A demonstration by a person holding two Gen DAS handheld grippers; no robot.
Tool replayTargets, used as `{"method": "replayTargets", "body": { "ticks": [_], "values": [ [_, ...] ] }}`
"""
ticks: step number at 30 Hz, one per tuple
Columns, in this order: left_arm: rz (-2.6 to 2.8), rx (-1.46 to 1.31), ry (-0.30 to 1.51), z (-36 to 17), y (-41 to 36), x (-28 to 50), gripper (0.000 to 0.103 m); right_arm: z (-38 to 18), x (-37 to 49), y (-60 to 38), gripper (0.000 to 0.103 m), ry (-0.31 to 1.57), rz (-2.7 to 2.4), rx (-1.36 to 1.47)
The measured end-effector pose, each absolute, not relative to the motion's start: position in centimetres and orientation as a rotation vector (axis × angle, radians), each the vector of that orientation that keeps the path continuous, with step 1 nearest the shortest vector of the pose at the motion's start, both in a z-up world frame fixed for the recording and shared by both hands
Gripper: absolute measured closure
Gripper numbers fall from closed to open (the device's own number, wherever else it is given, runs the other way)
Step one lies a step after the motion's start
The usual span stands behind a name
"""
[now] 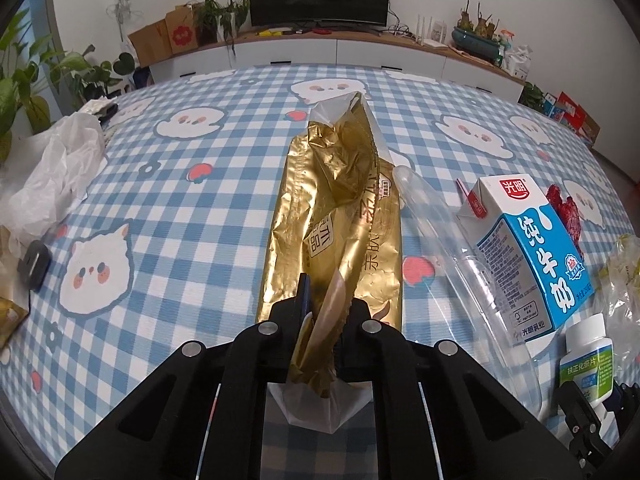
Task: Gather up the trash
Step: 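Grasp the gold foil snack bag with the left tool while the right tool grasps the white pill bottle, then lift the gold bag and white bottle and carry both over the trash bin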
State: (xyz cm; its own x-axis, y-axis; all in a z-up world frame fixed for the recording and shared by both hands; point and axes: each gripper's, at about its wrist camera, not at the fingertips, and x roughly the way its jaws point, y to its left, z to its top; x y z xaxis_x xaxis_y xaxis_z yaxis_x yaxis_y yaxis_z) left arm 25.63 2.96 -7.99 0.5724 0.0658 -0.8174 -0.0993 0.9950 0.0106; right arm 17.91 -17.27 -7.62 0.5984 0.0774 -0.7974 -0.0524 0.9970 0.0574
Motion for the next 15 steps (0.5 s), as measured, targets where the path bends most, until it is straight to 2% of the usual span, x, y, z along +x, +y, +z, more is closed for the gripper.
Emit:
{"method": "replayTargets", "body": {
  "ticks": [15],
  "values": [
    [0.131, -0.045, 0.951, -7.0, 4.0, 24.0, 0.095, -5.5, 17.1, -16.8, 0.062, 0.908, 0.086, 0.033]
  ]
}}
